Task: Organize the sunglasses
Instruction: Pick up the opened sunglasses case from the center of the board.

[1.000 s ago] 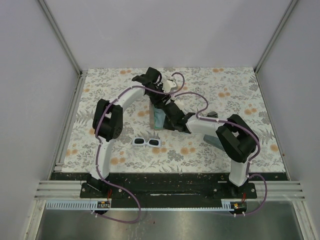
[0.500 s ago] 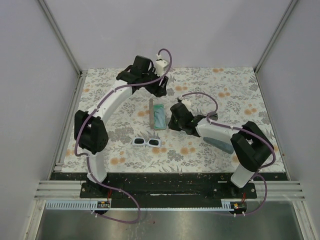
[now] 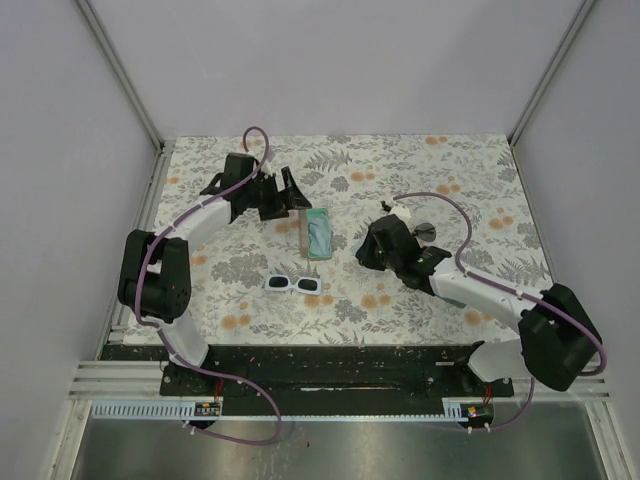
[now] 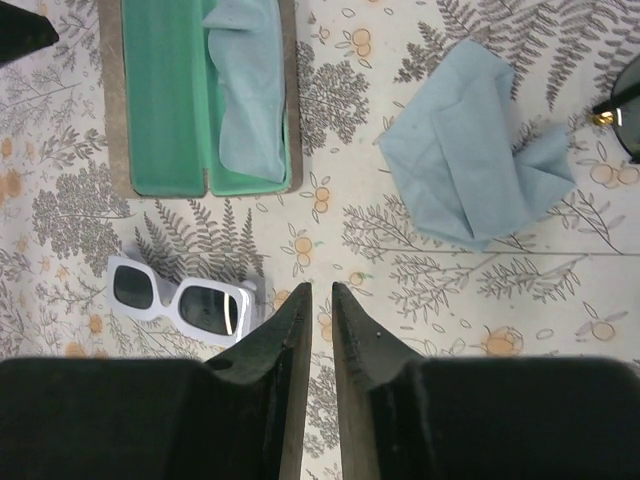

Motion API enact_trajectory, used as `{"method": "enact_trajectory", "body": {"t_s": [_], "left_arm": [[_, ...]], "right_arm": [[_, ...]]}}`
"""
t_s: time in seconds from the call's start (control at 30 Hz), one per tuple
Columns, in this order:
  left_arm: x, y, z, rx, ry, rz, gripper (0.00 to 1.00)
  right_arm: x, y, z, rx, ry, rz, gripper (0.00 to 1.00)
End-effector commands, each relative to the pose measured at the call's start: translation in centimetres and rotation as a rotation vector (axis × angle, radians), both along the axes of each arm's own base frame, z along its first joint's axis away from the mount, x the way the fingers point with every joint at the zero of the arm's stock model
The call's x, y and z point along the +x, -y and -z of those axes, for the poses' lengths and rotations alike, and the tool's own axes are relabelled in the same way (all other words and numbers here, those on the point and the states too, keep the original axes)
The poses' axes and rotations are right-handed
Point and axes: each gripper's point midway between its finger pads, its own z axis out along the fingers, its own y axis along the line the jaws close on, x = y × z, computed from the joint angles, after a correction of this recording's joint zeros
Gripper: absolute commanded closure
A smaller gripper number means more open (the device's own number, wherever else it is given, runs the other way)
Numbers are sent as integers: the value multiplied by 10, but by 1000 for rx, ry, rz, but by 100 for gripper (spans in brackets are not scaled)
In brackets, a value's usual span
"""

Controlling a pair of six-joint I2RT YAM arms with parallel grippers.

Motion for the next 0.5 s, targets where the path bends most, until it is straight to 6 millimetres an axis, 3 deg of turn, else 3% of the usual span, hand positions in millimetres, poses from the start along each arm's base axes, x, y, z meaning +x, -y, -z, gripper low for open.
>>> {"method": "enact_trajectory", "body": {"t_s": [0.0, 0.2, 0.47], "left_arm": [[10, 1, -50, -310, 76, -47, 5], [10, -10, -29, -476, 2, -41, 1], [13, -12, 9, -493, -66, -49, 3]], "right_arm": [[-13, 13, -8, 24, 12, 16, 78], [-27, 25, -7, 42, 16, 26, 77], [-33, 27, -5, 51, 7, 18, 78]]}}
